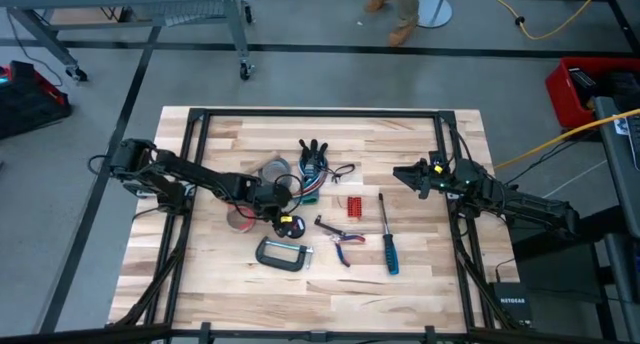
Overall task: Coil cords
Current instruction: Uncoil the red wire from the black spool
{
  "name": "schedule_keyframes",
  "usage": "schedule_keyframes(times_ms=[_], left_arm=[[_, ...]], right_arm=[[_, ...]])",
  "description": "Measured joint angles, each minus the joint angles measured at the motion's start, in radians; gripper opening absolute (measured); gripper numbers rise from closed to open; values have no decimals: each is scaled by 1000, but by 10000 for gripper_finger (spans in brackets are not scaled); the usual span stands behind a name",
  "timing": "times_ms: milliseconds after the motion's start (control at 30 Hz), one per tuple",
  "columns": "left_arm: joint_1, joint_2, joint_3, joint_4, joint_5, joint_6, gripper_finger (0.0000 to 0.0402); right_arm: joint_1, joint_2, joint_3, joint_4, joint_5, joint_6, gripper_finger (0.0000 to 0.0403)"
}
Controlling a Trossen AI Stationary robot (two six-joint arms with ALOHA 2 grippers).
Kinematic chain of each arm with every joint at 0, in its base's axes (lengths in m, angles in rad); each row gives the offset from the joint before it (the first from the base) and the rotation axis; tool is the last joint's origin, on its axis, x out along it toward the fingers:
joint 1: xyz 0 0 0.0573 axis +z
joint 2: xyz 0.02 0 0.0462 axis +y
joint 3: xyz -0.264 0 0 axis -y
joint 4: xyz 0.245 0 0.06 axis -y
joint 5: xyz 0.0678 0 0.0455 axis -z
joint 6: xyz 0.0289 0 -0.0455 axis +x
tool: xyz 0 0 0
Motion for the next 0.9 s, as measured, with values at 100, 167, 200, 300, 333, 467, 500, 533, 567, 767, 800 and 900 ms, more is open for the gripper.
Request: schedule_keyframes(times_ms=[100, 167, 200, 300, 333, 467, 500, 533, 567, 767, 800, 900], left_arm=[[0, -1, 0, 7, 19, 8, 45], [0, -2, 0, 12, 26, 7, 16], [0, -2, 0, 12, 26, 7, 9], [0, -2, 0, 11, 29, 8, 9], [0, -2, 0, 11, 31, 8, 7], [0, -6, -1, 9, 48, 7, 3], [1, -6, -1, 8, 62, 8, 3], [1, -6, -1, 8, 68, 8, 3], [2, -6, -1, 8, 69, 6, 2], [2, -6, -1, 7, 79, -15, 15], [2, -6, -1, 7, 81, -16, 24], [2, -6, -2, 5, 94, -33, 60]], right_arm=[[0, 0, 0, 0, 0, 0, 166], [0, 0, 0, 0, 0, 0, 166], [0, 0, 0, 0, 0, 0, 166], [0, 0, 0, 0, 0, 0, 166], [0, 0, 0, 0, 0, 0, 166], [0, 0, 0, 0, 0, 0, 166], [0, 0, 0, 0, 0, 0, 166], [0, 0, 0, 0, 0, 0, 166], [0, 0, 0, 0, 0, 0, 166], [0, 0, 0, 0, 0, 0, 166], [0, 0, 0, 0, 0, 0, 166], [0, 0, 0, 0, 0, 0, 166]])
